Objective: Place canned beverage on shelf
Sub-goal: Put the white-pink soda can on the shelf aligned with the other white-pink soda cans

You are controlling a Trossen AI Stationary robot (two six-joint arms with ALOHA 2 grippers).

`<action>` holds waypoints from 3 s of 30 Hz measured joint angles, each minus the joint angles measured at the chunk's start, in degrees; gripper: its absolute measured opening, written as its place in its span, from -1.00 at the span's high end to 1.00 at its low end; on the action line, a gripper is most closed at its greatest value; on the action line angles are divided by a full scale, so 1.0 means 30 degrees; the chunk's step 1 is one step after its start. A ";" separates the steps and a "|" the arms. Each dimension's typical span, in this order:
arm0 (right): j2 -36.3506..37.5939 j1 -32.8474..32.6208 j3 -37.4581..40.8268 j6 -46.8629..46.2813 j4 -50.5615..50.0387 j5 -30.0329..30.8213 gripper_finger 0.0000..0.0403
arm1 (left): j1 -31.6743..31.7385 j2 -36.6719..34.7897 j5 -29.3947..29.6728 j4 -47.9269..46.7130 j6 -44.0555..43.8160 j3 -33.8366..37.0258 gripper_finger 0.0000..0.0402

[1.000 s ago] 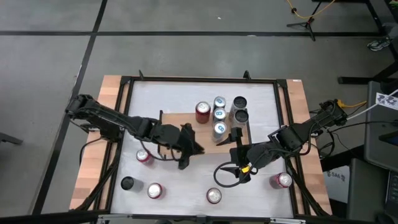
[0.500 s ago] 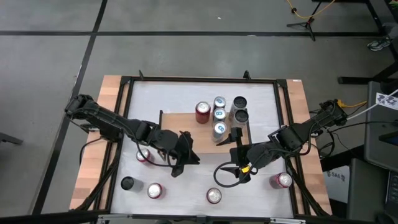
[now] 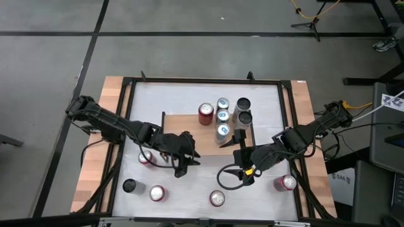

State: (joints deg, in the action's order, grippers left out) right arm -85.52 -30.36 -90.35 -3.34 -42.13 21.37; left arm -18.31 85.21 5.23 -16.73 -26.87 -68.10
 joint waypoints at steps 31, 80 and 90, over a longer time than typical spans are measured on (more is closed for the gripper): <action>0.0005 0.0001 0.0002 0.0002 0.0000 -0.0002 -0.91 | -0.0036 -0.2961 -0.4913 -0.1771 -0.2575 0.0000 -0.11; 0.0000 0.0003 0.0002 -0.0005 0.0007 0.0000 -0.91 | -0.9908 -0.6360 -0.2414 -1.6693 -2.0859 -0.0007 -0.11; 0.0000 -0.0003 0.0002 -0.0005 0.0010 0.0000 -0.91 | -0.9923 -0.6348 -0.1952 -1.4598 -1.9853 -0.0007 -0.27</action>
State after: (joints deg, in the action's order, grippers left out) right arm -85.52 -30.37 -90.35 -3.36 -42.10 21.37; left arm -48.07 66.16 -0.62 -60.52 -86.43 -68.12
